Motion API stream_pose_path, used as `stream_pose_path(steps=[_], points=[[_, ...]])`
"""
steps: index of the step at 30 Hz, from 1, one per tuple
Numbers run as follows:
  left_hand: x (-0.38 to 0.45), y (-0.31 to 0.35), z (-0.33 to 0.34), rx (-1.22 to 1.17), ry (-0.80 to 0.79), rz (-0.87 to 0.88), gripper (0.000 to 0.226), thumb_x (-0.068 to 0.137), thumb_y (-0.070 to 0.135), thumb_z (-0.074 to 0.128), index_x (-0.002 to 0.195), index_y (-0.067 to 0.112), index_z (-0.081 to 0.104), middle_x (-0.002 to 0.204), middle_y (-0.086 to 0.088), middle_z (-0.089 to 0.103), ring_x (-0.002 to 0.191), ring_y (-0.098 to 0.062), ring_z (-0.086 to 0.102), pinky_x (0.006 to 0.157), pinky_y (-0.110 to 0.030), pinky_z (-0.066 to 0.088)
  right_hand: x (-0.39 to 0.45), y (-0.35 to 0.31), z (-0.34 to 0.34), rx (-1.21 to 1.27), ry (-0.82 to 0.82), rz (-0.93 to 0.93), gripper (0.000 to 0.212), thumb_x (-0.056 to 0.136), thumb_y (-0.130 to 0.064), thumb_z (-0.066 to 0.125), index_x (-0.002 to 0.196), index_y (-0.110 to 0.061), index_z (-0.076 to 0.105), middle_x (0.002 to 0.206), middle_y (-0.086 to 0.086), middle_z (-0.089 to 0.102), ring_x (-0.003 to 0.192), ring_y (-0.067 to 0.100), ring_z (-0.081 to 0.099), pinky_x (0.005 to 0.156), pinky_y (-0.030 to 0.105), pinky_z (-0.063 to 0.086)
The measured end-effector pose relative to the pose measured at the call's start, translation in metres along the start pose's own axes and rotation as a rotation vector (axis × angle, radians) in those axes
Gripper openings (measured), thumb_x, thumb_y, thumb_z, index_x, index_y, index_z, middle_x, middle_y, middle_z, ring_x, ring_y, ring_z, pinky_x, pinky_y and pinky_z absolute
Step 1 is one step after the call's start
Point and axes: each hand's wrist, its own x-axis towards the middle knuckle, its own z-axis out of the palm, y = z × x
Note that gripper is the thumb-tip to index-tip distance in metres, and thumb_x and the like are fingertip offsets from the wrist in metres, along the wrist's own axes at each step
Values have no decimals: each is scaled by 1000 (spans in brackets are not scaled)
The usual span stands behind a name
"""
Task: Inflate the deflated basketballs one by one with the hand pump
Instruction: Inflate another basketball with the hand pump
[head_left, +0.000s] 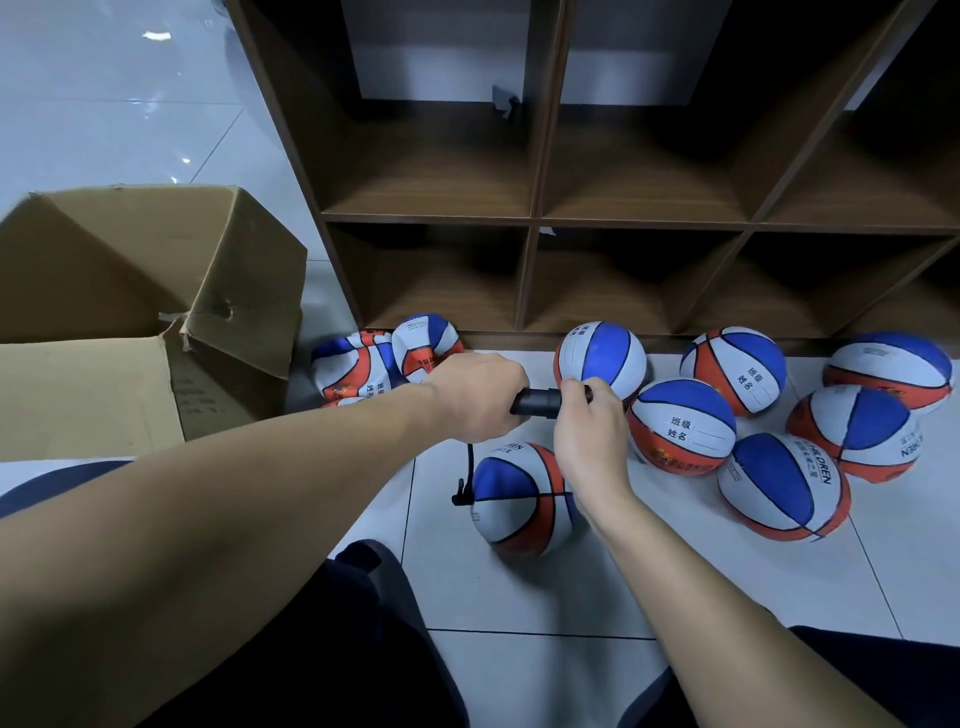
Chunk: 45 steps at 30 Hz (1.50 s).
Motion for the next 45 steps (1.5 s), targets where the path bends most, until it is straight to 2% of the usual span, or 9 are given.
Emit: stream_pose_path(steps=[3, 9, 14, 17, 19, 25, 30, 39, 45], points=[[1, -5, 1, -4, -20, -8, 20, 103, 43, 59, 94, 27, 66, 79, 3, 66, 73, -22, 65, 60, -33, 49, 1, 2, 0, 61, -67, -6, 39, 107, -44, 49, 97, -6, 56, 81, 2, 53, 73, 18, 50, 66, 35, 43], [3, -16, 6, 33, -13, -49, 22, 104, 36, 58, 84, 29, 57, 76, 3, 60, 68, -19, 59, 57, -32, 45, 3, 50, 7, 195, -73, 53, 53, 94, -86, 38, 97, -38, 61, 92, 3, 70, 83, 24, 63, 85, 51, 54], [4, -29, 8, 34, -27, -87, 23, 104, 35, 58, 82, 30, 54, 77, 3, 60, 68, -17, 58, 58, -33, 45, -9, 105, 14, -236, -281, -184, 21, 103, -44, 51, 109, -33, 68, 106, -14, 72, 106, 15, 67, 96, 44, 56], [4, -34, 13, 28, -27, -127, 13, 103, 34, 58, 93, 26, 62, 80, 2, 62, 74, -22, 64, 64, -37, 54, -3, 121, 23, -560, -463, -415, 51, 93, -27, 60, 144, -37, 58, 149, -15, 57, 142, 10, 49, 119, 45, 41], [5, -41, 18, 39, -35, -174, 13, 103, 36, 59, 96, 25, 63, 82, 1, 62, 78, -24, 64, 63, -36, 52, 1, 118, 26, -769, -530, -518, 69, 91, -35, 64, 158, -31, 44, 167, -12, 38, 157, 12, 29, 128, 46, 27], [1, -66, 41, -122, -87, -374, 23, 102, 46, 66, 95, 25, 60, 85, -1, 62, 74, -20, 62, 58, -32, 44, 22, 117, 16, -933, -441, -468, 109, 73, -69, 77, 162, -29, 30, 158, -7, 27, 149, 23, 28, 118, 43, 40], [-3, -65, 70, -326, -115, -460, 31, 97, 49, 74, 92, 23, 58, 88, -4, 65, 77, -21, 63, 61, -34, 44, 35, 124, 11, -926, -350, -414, 130, 55, -72, 86, 162, -29, 27, 155, -5, 26, 145, 23, 30, 115, 43, 45], [9, -21, 120, -703, -35, -582, 26, 87, 49, 73, 87, 24, 66, 81, 2, 73, 78, -27, 71, 70, -43, 61, 48, 130, 16, -881, -300, -372, 138, 51, -73, 83, 164, -29, 18, 167, -2, 24, 153, 24, 28, 122, 45, 36], [21, -12, 124, -950, 13, -630, 45, 70, 62, 83, 85, 21, 74, 76, 0, 77, 74, -28, 76, 74, -46, 65, 55, 131, 21, -869, -265, -355, 138, 48, -75, 79, 164, -27, 20, 166, -1, 25, 154, 26, 27, 121, 47, 36]])
